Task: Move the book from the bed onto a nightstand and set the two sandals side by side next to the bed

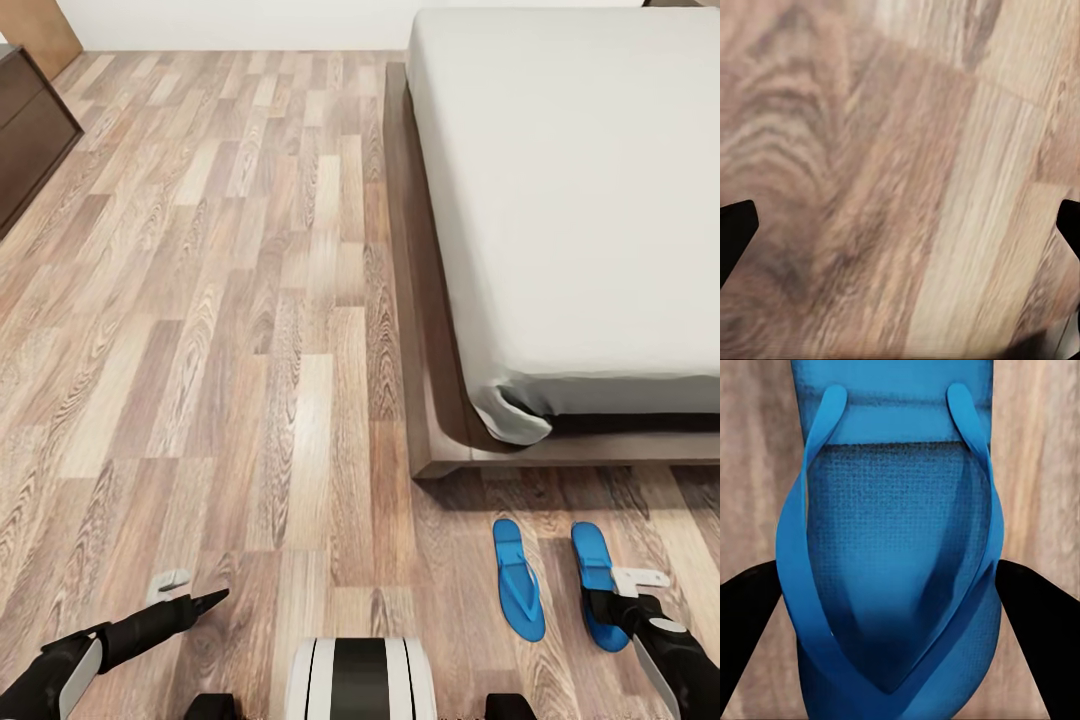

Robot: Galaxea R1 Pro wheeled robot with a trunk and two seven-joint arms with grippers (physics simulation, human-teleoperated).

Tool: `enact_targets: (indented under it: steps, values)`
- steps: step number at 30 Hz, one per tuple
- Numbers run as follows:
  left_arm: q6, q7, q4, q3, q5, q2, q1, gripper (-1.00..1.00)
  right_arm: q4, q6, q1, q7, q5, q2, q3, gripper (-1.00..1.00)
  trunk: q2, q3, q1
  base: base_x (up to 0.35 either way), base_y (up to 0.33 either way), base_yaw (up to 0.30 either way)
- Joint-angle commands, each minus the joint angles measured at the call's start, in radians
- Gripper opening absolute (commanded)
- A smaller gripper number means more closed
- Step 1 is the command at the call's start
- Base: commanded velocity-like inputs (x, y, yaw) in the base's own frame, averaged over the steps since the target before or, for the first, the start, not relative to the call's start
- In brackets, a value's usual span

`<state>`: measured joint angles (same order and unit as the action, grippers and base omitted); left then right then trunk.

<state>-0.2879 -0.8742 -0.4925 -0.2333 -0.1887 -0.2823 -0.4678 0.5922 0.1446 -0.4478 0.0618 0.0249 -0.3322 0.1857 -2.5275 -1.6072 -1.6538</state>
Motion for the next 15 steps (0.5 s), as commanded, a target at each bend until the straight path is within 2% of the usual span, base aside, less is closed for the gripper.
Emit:
enact_targets:
  steps: [1, 6, 8, 9, 10, 11, 13, 15]
  values:
    - [-0.010, -0.003, 0.000, -0.003, -0.007, 0.000, 0.000, 1.00, 0.002, 0.006, 0.000, 0.005, 0.003, 0.001, 0.005, -1.00, 0.000, -0.004, 0.000, 0.000, 0.000, 0.000]
    - [-0.013, -0.013, -0.005, -0.012, -0.011, -0.003, -0.001, 1.00, 0.001, 0.006, 0.000, 0.004, 0.003, 0.001, 0.005, -1.00, -0.001, -0.016, -0.002, 0.000, 0.000, 0.000]
    - [-0.017, -0.050, -0.027, -0.031, -0.034, -0.011, -0.001, 1.00, 0.001, 0.006, 0.000, 0.004, 0.003, 0.001, 0.004, -1.00, -0.001, -0.016, -0.002, 0.000, 0.000, 0.000]
    - [-0.024, -0.088, -0.052, -0.040, -0.055, -0.016, -0.001, 1.00, 0.001, 0.006, 0.000, 0.003, 0.003, 0.001, 0.004, -1.00, -0.001, -0.016, -0.002, 0.000, 0.000, 0.000]
    - [-0.058, -0.156, -0.105, -0.048, -0.093, -0.024, -0.002, 1.00, 0.001, 0.006, 0.000, 0.002, 0.003, 0.001, 0.003, -1.00, -0.001, -0.016, -0.002, 0.000, 0.000, 0.000]
    - [-0.102, -0.195, -0.149, -0.051, -0.115, -0.029, -0.003, 1.00, 0.001, 0.006, 0.000, 0.002, 0.003, 0.001, 0.004, -1.00, -0.001, -0.016, -0.002, 0.000, 0.000, 0.000]
    - [-0.218, -0.241, -0.269, -0.054, -0.140, -0.033, -0.003, 1.00, 0.001, 0.006, 0.000, 0.001, 0.003, 0.001, 0.004, -1.00, -0.001, -0.016, -0.002, 0.000, 0.000, 0.000]
    - [-0.322, -0.260, -0.407, -0.056, -0.151, -0.032, -0.003, 1.00, 0.001, 0.006, 0.000, 0.001, 0.003, 0.001, 0.004, -1.00, -0.001, -0.016, -0.002, 0.000, 0.000, 0.000]
